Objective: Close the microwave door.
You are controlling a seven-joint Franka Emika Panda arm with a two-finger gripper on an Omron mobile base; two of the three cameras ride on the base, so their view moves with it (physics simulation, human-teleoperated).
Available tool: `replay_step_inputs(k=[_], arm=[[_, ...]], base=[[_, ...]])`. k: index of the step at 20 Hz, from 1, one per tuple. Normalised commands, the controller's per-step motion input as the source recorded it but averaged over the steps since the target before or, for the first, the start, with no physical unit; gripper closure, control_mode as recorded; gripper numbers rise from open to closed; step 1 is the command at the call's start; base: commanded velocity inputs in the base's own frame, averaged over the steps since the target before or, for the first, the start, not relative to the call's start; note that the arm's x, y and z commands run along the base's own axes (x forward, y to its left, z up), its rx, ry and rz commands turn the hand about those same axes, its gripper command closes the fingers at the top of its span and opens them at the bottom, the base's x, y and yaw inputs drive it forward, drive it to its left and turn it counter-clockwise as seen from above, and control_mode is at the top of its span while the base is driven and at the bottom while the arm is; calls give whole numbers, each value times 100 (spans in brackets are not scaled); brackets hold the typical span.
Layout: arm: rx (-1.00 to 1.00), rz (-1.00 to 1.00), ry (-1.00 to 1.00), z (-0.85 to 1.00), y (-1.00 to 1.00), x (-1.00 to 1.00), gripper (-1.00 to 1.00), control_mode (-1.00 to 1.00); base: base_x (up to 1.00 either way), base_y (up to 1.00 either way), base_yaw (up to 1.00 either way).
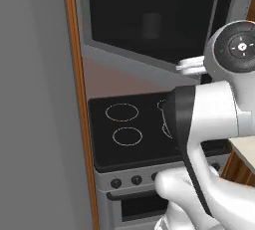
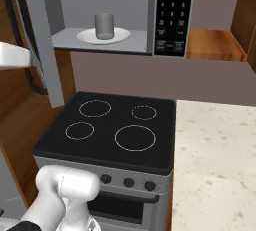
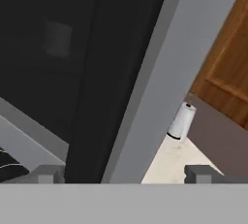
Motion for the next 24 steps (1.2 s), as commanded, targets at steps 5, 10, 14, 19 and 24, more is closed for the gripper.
replay_step_inputs(k=[5, 10, 14, 19, 24], arm=[[23, 3, 17, 0, -100, 100, -100, -100], [19, 6, 1, -3, -100, 100, -100, -100], [12, 8, -7, -10, -98, 100, -100, -100], [6, 8, -5, 1, -80, 100, -100, -100], [0, 0, -1, 23, -9, 100, -100, -100]], base=[[0, 0, 0], [0, 0, 0], [0, 0, 0], [0, 0, 0], [0, 0, 0]])
